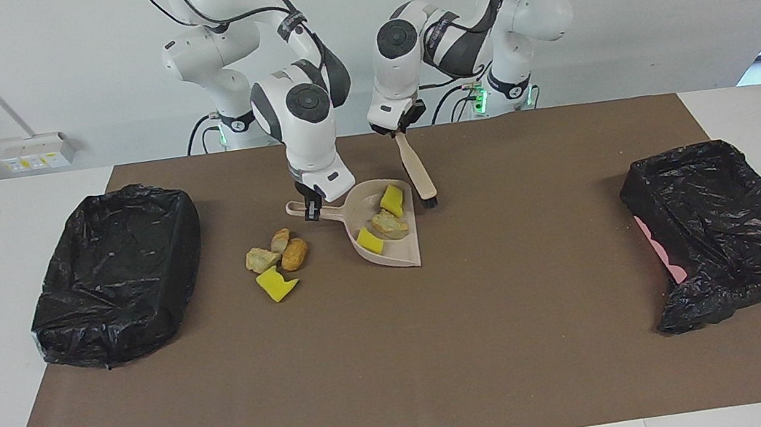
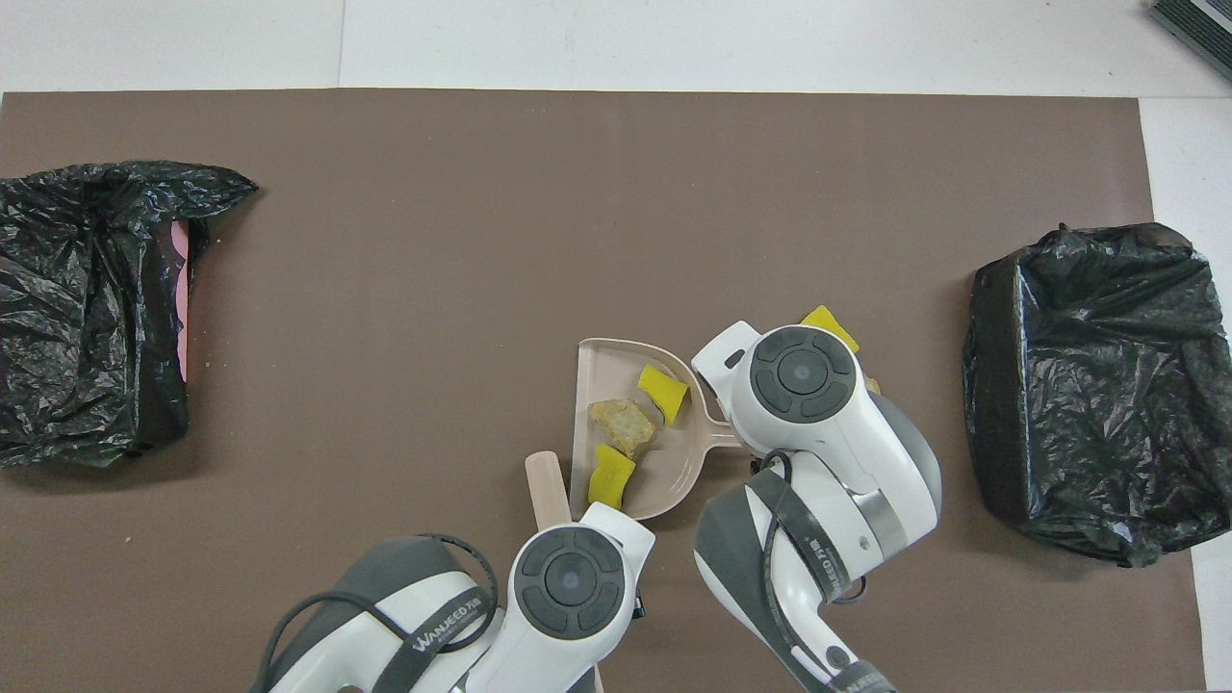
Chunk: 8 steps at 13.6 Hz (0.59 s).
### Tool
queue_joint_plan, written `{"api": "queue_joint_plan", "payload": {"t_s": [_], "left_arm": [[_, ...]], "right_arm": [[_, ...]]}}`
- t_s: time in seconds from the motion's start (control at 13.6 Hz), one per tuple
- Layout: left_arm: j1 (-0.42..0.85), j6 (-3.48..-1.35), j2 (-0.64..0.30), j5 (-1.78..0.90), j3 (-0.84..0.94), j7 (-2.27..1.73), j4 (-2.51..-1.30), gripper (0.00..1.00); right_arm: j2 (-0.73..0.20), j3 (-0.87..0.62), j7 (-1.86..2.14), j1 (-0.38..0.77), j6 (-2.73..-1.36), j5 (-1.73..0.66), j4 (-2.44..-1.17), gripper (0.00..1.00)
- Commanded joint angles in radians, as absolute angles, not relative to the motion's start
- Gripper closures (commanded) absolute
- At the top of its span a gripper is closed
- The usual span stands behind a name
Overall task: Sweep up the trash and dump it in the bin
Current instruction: 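Sweep the sponges and chunks into the dustpan with the left gripper's brush, then carry the loaded dustpan to the black bag with the right gripper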
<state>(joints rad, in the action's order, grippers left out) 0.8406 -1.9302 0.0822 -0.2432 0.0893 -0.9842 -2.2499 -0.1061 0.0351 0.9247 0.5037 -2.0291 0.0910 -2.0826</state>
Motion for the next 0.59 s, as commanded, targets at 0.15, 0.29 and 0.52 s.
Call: {"api": "queue_joint_plan", "payload": {"t_s": [0.15, 0.29, 0.52], "left_arm": [[0.943, -2.078, 0.183, -0.224, 0.08, -1.042, -2.407, 1.0], [0.983, -2.136, 0.19, -0.224, 0.08, -1.042, -2.439, 1.0], [1.011, -2.22, 0.181, -0.224, 0.08, -1.04, -2.453, 1.0]], "right_arm": [[-0.043, 0.031, 0.94, 0.425, -1.967, 0.114, -2.071, 1.0], [0.012, 0.031, 0.977, 0.361, -1.941, 0.107, -2.068, 1.0], [0.102, 0.034, 1.029, 0.267, -1.908, 0.106, -2.059, 1.0]]}}
